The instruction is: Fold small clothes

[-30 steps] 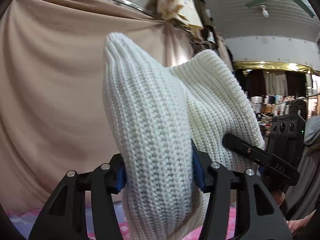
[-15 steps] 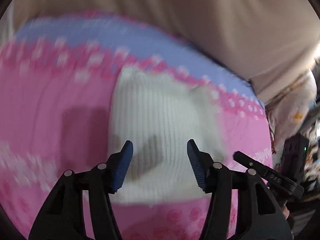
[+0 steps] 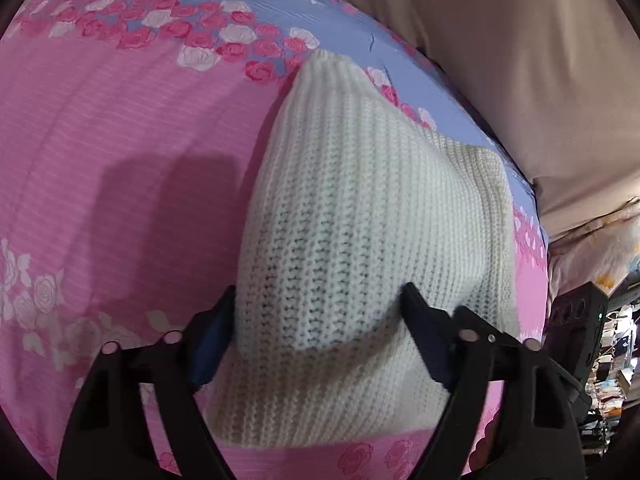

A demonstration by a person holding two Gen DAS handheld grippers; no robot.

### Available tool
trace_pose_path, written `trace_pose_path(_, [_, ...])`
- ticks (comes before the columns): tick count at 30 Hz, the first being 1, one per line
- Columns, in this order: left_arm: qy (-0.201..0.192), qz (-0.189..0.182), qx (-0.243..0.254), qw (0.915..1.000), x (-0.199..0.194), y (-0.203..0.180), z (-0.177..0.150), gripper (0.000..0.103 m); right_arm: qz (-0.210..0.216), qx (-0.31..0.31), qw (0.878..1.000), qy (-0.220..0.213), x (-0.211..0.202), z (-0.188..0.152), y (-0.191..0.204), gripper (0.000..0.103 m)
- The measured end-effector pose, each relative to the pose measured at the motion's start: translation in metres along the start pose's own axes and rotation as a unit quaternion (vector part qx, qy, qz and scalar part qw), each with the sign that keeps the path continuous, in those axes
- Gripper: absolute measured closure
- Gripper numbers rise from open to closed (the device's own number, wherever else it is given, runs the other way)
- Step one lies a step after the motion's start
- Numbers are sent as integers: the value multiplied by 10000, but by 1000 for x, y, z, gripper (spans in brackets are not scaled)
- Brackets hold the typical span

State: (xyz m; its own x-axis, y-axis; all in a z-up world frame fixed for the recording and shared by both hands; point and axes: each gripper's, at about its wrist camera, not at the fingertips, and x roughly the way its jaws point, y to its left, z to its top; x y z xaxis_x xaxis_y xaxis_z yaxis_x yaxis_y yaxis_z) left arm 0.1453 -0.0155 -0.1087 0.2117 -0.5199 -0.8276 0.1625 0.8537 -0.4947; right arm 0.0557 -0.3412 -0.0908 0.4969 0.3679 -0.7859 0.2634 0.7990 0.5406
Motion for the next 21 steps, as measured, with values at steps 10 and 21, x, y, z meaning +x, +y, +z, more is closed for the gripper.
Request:
trace_pose_path(10, [12, 352, 408, 9985, -8, -19, -12, 48, 122, -380, 9983, -435, -32, 24, 17, 63])
trace_pose_path(21, [-212, 990, 742, 9921, -13, -35, -27, 27, -490, -678, 9916, -991, -62, -2, 27, 53])
